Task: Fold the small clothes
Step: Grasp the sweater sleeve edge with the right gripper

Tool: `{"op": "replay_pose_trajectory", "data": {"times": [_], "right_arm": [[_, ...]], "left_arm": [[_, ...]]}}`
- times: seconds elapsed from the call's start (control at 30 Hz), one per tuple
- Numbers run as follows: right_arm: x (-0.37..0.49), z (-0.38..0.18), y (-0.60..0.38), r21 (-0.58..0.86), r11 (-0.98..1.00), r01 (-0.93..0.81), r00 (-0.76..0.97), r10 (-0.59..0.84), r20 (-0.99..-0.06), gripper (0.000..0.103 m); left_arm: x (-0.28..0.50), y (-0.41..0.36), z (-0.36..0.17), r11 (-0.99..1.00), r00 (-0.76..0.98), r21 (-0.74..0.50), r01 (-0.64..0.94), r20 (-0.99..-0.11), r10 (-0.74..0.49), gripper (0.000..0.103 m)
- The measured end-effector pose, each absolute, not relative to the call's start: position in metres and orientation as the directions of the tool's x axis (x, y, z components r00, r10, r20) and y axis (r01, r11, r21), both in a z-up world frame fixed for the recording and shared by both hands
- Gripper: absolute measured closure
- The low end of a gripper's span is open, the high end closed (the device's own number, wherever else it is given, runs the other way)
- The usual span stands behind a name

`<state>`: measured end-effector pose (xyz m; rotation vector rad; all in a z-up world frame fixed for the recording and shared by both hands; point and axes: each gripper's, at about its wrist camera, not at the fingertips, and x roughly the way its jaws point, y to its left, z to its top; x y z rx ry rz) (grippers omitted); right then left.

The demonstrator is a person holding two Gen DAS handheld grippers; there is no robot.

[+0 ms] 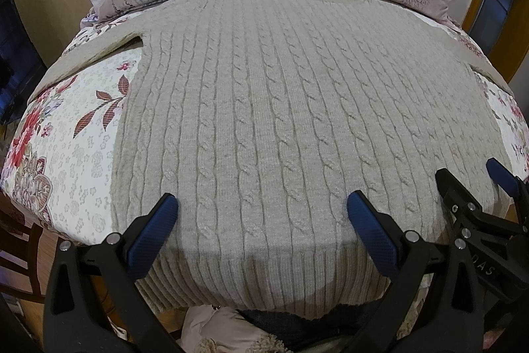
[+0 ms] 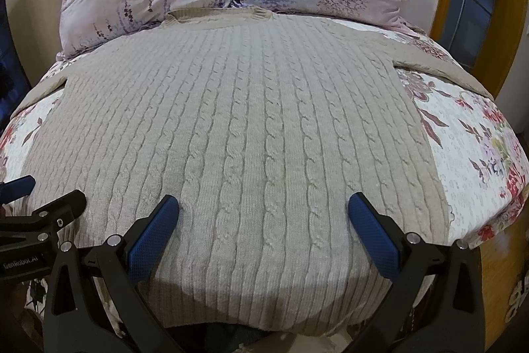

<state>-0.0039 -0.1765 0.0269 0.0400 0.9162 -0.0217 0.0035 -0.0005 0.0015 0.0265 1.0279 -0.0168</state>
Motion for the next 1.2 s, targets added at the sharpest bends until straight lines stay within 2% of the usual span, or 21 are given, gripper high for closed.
{"op": "replay_pose_trajectory", "data": {"times": [0.33, 0.4, 0.57, 0.67, 0.73, 0.83, 0.9, 0.97, 1.1, 1.2], "right_arm": [[0.002, 0.025, -0.186, 0.051, 0.994, -0.094, 0.647, 0.100, -0.756, 0.001], [0.010, 0.030, -0.197, 0.099, 0.991, -0.095, 0.642, 0.137, -0.755, 0.001], [0.044, 0.046, -0.265, 0.263, 0.963, 0.056, 0.662, 0.162, -0.732, 0.001], [0.068, 0.058, -0.324, 0.329, 0.924, 0.194, 0.692, 0.109, -0.714, 0.001], [0.086, 0.064, -0.372, 0.379, 0.875, 0.301, 0.707, 0.062, -0.705, 0.005], [0.113, 0.058, -0.436, 0.439, 0.784, 0.438, 0.694, 0.015, -0.720, 0.019], [0.126, 0.049, -0.465, 0.467, 0.722, 0.510, 0.672, 0.004, -0.740, 0.032], [0.137, 0.037, -0.493, 0.501, 0.655, 0.566, 0.656, 0.011, -0.755, 0.039], [0.147, 0.017, -0.529, 0.520, 0.549, 0.655, 0.623, -0.002, -0.782, 0.048], [0.146, 0.007, -0.550, 0.546, 0.492, 0.678, 0.628, -0.003, -0.778, 0.055]], "left_arm": [[0.014, 0.000, 0.002, 0.998, 0.504, 0.023, 0.052, -0.864, -0.007, 0.002], [0.019, -0.002, 0.004, 0.997, 0.511, 0.041, 0.059, -0.859, 0.006, 0.002], [0.037, -0.003, 0.008, 0.993, 0.541, 0.099, 0.057, -0.839, 0.053, 0.002], [0.054, 0.000, 0.013, 0.992, 0.554, 0.118, 0.052, -0.829, 0.070, 0.002], [0.069, 0.002, 0.017, 0.990, 0.560, 0.133, 0.045, -0.824, 0.085, 0.002], [0.086, 0.005, 0.022, 0.990, 0.567, 0.133, 0.048, -0.819, 0.083, 0.002], [0.096, 0.008, 0.026, 0.992, 0.575, 0.110, 0.055, -0.816, 0.058, 0.002], [0.104, 0.011, 0.028, 0.995, 0.580, 0.076, 0.063, -0.814, 0.026, 0.002], [0.119, 0.021, 0.033, 0.995, 0.586, -0.055, 0.085, -0.805, -0.094, 0.002], [0.133, 0.024, 0.036, 0.993, 0.591, -0.079, 0.087, -0.799, -0.115, 0.002]]}}
